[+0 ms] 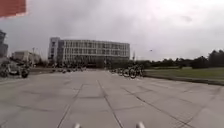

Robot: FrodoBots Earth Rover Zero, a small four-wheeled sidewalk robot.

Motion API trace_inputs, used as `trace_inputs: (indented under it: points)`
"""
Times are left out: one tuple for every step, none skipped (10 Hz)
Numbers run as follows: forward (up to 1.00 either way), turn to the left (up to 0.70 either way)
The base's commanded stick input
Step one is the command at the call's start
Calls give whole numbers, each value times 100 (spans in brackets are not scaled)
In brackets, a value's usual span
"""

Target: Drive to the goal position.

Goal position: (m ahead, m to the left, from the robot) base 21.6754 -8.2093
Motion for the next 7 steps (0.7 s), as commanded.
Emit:
trace_inputs:
  points:
    - [50,0]
    - [50,0]
    - [50,0]
    - [50,0]
    - [50,0]
    - [50,0]
    - [50,0]
